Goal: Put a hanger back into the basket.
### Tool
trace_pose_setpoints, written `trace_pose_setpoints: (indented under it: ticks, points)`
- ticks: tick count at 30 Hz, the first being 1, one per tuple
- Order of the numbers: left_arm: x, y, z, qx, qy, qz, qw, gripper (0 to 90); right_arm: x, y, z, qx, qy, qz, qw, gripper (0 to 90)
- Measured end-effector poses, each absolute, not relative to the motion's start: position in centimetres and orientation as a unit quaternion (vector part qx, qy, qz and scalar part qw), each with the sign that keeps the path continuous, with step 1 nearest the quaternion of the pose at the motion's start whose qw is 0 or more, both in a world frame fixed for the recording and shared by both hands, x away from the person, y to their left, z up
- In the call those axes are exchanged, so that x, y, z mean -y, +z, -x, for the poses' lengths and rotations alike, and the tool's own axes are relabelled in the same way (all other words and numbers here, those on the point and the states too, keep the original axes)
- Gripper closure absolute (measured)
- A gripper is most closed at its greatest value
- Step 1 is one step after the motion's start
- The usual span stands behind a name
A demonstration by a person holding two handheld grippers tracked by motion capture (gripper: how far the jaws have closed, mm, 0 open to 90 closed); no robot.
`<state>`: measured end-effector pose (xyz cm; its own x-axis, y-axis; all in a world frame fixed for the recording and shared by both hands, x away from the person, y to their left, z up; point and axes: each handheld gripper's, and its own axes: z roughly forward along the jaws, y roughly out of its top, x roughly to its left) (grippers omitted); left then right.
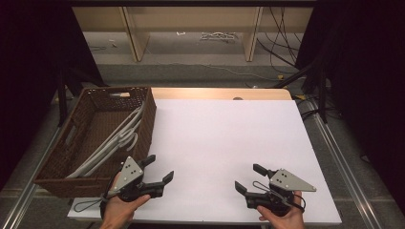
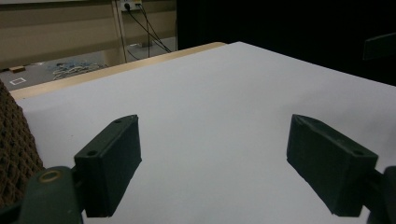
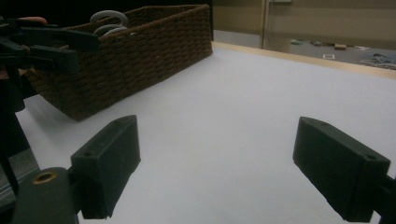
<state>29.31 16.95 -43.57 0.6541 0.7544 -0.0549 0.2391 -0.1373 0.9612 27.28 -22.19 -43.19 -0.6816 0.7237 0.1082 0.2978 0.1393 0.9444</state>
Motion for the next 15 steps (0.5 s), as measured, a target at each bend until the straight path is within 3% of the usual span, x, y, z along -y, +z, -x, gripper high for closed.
trace_pose_setpoints:
  ticks: [15]
  points:
    - [-17.00, -43.57, -29.42, -0.347, 0.230, -0.717, 0.559, 17.2, 22.19, -43.19, -27.27, -0.732, 0.552, -0.353, 0.186, 15.8]
